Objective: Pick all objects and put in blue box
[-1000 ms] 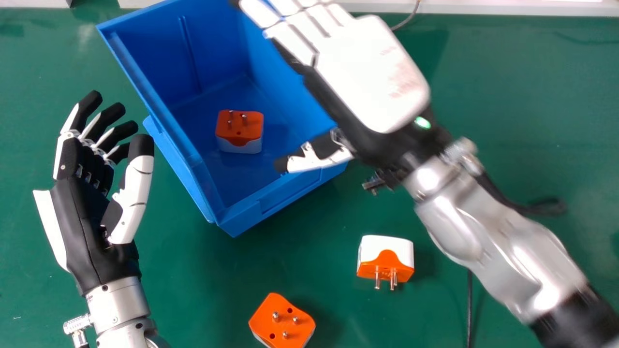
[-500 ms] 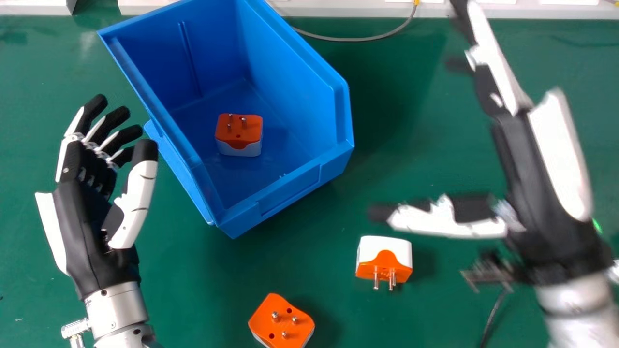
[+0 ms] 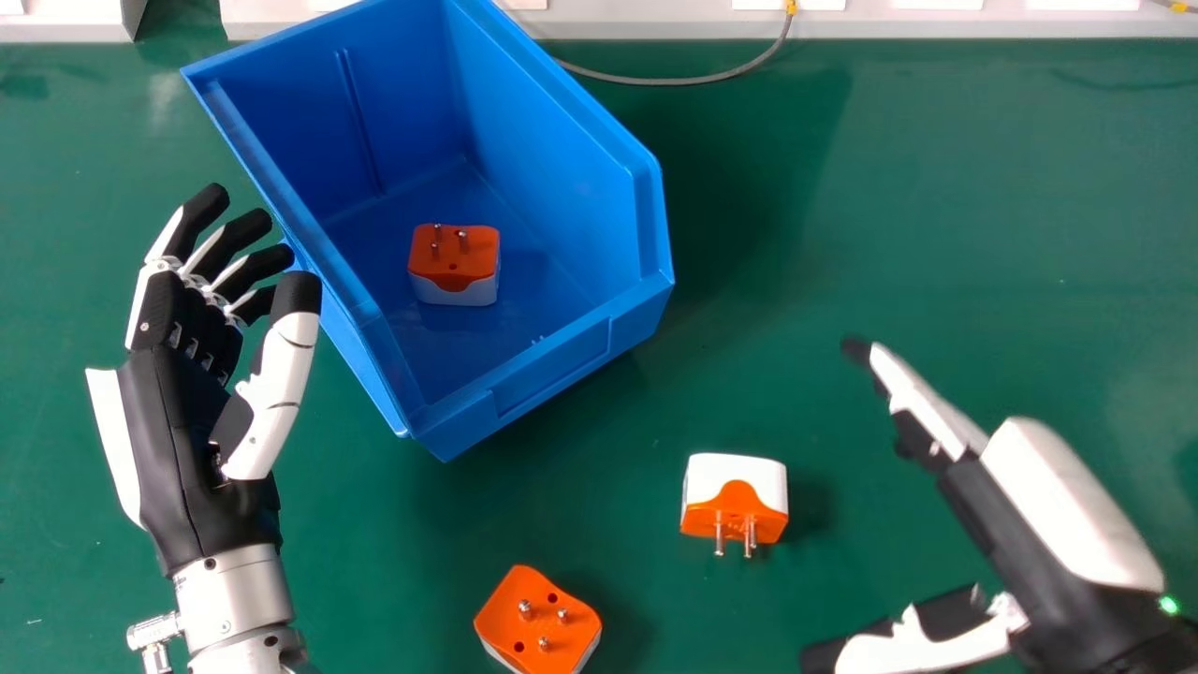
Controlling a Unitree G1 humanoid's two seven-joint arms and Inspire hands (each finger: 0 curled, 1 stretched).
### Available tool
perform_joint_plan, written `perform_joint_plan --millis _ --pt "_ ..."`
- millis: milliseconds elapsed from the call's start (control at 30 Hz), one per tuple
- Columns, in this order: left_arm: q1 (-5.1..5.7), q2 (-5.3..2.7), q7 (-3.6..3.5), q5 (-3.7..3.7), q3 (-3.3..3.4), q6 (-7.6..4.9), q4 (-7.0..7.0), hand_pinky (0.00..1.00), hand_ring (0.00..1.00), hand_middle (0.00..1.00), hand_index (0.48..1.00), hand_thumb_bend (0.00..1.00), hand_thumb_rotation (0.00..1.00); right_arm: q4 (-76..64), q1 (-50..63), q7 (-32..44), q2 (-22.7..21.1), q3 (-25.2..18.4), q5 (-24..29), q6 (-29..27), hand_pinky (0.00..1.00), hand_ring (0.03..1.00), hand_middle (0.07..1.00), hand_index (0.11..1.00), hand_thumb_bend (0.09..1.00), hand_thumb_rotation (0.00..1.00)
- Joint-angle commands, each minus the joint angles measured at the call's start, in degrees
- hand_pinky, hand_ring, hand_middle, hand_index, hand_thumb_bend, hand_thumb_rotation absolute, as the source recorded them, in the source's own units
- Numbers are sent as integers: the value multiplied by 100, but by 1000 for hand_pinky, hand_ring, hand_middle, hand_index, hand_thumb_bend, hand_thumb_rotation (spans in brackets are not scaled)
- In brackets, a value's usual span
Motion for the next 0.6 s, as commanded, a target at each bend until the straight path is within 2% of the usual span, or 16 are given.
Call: perform_joint_plan --millis 0,133,200,267,333,400,500,567 --pt "-92 49 -6 -11 7 3 -113 630 689 755 796 698 450 -178 -101 -70 129 142 -180 8 767 882 913 920 910 330" --pt "-131 13 -3 -34 -19 95 -192 632 690 757 798 700 453 0 -334 -49 304 454 -412 56 758 871 905 914 892 346" --pt "-137 -9 8 -21 -36 143 -254 631 690 757 799 699 449 77 -503 17 392 646 -565 164 760 872 904 913 883 350" --pt "-128 -17 32 34 -48 180 -320 630 689 757 800 697 446 128 -671 68 469 832 -806 319 767 878 908 915 869 348" --pt "-117 -17 62 95 -53 217 -383 631 689 757 801 696 447 128 -860 111 569 1061 -1336 646 771 887 915 919 855 344" --pt "-124 -20 61 87 -54 219 -388 634 692 760 804 691 446 171 -1082 172 673 1284 -1800 957 755 896 922 923 848 329" --pt "-135 -41 74 84 -53 219 -412 637 693 761 806 685 442 286 -1392 248 776 1488 -2091 1216 741 904 928 926 847 305" --pt "-127 -49 76 84 -61 264 -459 637 693 762 807 678 438 387 -1602 303 774 1573 -2168 1282 730 908 928 925 850 277"
